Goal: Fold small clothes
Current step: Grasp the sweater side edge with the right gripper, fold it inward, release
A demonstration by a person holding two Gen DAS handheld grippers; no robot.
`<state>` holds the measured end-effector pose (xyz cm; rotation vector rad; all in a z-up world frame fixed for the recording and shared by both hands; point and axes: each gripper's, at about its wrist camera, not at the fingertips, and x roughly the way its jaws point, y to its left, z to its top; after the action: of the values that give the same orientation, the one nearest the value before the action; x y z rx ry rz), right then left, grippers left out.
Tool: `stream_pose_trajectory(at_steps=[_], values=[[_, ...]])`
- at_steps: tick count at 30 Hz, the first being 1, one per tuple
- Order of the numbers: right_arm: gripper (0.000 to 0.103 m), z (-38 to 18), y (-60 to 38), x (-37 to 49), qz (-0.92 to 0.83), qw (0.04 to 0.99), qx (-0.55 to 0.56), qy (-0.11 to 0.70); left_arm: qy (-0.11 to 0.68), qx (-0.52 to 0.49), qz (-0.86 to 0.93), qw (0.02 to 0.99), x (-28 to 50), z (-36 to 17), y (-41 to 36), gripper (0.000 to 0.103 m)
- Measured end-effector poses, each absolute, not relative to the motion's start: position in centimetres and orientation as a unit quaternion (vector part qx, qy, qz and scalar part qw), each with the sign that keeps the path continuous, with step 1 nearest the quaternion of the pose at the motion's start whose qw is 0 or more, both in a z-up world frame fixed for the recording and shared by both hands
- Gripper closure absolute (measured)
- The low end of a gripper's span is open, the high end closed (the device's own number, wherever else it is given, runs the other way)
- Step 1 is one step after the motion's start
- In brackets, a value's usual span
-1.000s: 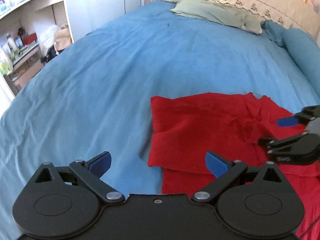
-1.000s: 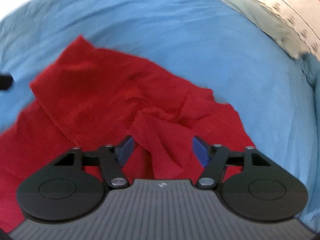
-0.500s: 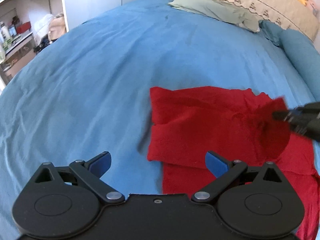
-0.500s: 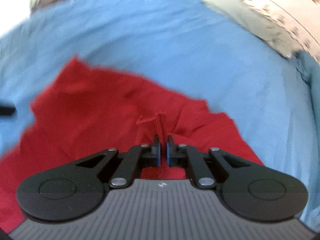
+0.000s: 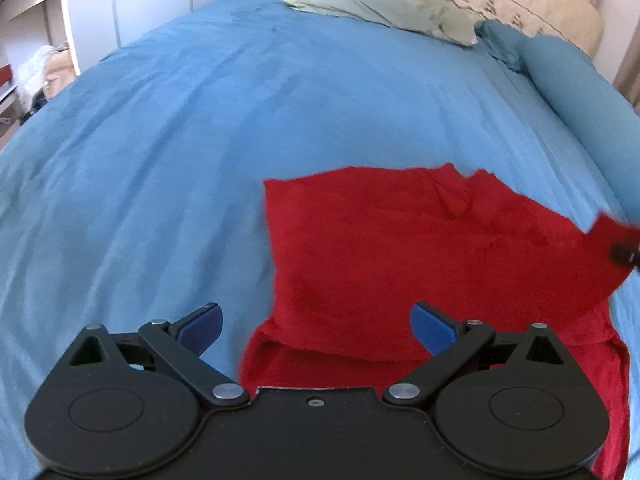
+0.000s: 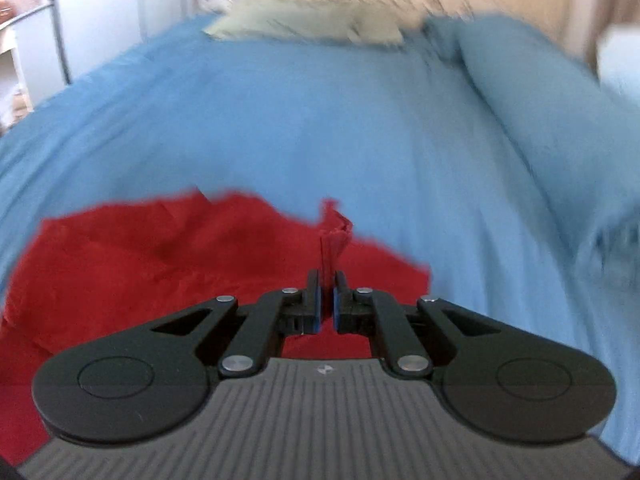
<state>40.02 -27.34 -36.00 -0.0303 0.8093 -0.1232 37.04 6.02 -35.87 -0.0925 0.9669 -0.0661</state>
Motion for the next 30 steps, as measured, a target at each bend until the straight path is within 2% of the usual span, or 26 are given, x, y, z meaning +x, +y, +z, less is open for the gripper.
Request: stream_pose_trajectory(at_steps=[4,10,18,19,20,21,22,23,27,30], values=[[0.082,-39.3,-28.8,39.4,-0.068,0.909,0.010,0.410,0.468,-0.023,-0.040,0.882,38.2,-36.7,4.4,0.001],[0.082,-37.3,-30.2,38.5,-0.084,0.930,0.037,0.355,0.469,-0.009,-0.041,0.882,39.2,-37.3,3.5,0.001],[0.082,-42.4,-31.9,39.1,-0.106,0.898,0.048,0.425,0.488,-0.016,-0.024,0.873,39.6,-38.5,3.6,0.001],[0.076,-42.4,-32.0,39.0,-0.105,0.898,0.046,0.424,0.489,-0.014,-0.021,0.872,39.5,-38.5,3.7,0.001],[0.062,-42.1,-32.0,38.6,-0.109,0.899,0.043,0.422,0.491,-0.013,-0.019,0.871,39.5,-38.7,3.8,0.001],[0.051,-41.8,-31.9,38.6,-0.117,0.898,0.038,0.422,0.493,-0.011,-0.017,0.870,39.3,-38.8,4.0,0.001],[0.030,-41.4,-32.2,38.7,-0.126,0.901,0.034,0.414,0.495,-0.010,-0.013,0.869,39.2,-38.9,4.2,0.001],[0.018,-40.8,-32.1,38.3,-0.135,0.906,0.032,0.399,0.497,-0.010,-0.009,0.868,38.9,-39.0,4.5,0.001],[0.016,-38.1,-31.0,37.0,-0.123,0.928,0.024,0.350,0.499,-0.010,0.003,0.867,38.1,-38.9,6.0,0.001],[0.016,-37.4,-28.5,37.1,-0.065,0.934,0.011,0.350,0.495,0.000,0.001,0.869,37.9,-38.8,6.6,0.004]])
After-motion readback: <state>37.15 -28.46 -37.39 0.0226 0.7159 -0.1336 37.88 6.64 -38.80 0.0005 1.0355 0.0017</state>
